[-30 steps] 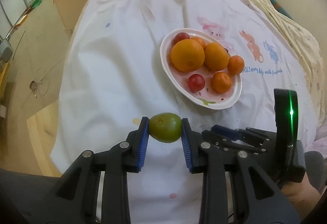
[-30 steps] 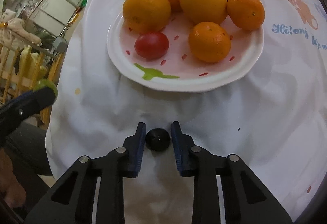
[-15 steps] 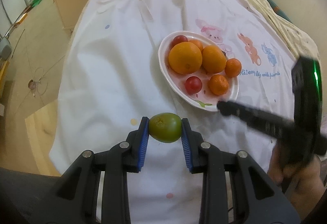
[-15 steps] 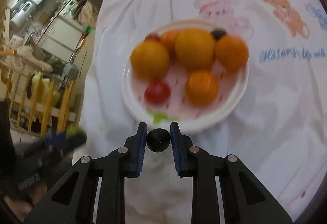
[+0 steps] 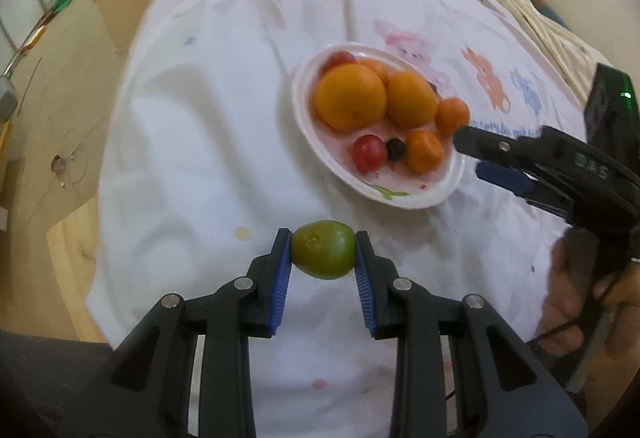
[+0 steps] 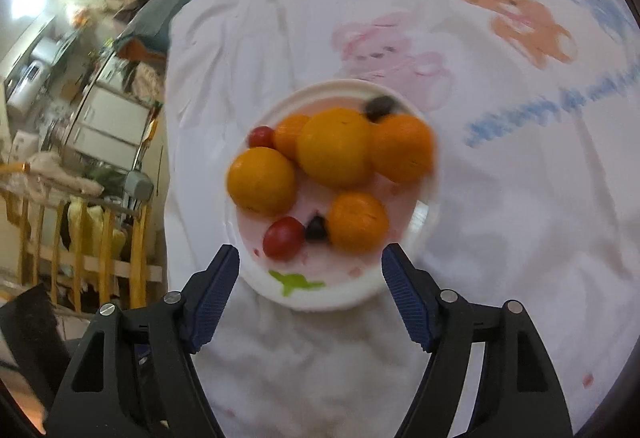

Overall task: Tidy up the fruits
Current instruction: 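Drop the black grape on the plate with the right tool while the left tool carries the green grape, then lower the green grape onto the plate and open the left tool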

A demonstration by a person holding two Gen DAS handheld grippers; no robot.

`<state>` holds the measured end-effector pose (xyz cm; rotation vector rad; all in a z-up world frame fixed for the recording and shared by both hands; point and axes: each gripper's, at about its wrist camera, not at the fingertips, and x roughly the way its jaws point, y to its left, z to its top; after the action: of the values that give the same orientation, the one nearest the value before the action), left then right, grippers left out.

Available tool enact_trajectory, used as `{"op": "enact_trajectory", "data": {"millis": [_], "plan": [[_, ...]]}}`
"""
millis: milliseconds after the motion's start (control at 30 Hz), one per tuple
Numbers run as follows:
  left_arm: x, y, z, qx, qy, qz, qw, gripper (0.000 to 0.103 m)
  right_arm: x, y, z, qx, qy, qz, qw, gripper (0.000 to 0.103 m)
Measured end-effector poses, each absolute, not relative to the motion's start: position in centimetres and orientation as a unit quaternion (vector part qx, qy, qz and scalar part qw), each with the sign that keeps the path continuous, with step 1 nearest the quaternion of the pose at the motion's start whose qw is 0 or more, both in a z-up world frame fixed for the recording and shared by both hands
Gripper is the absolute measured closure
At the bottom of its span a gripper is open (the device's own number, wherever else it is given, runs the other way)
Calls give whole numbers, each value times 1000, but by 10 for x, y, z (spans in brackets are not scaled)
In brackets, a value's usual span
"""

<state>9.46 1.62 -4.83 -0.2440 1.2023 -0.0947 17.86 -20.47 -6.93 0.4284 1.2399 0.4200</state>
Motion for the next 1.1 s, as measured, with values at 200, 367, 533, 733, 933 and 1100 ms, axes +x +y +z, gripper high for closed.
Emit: {"op": "enact_trajectory", "data": {"millis": [200, 367, 533, 733, 933, 1100], "plan": [[119, -18, -54, -97, 569, -62, 814, 76, 157, -252, -74, 227, 593, 143, 759, 26], [143, -42, -60, -86, 564, -63, 819, 76, 153, -279, -81, 271, 592, 120, 750, 26], [157, -55, -71, -81, 567, -58, 817, 76, 159, -294, -84, 301, 584, 113, 746, 26], [165, -62, -89, -76, 587, -52, 804, 76, 164, -301, -85, 316, 578, 110, 744, 26], [168, -64, -93, -75, 592, -48, 801, 76, 167, -301, -84, 324, 578, 118, 740, 26], [167, -70, -92, -54, 593, -56, 801, 48, 165, -302, -81, 322, 573, 114, 744, 26]]}}
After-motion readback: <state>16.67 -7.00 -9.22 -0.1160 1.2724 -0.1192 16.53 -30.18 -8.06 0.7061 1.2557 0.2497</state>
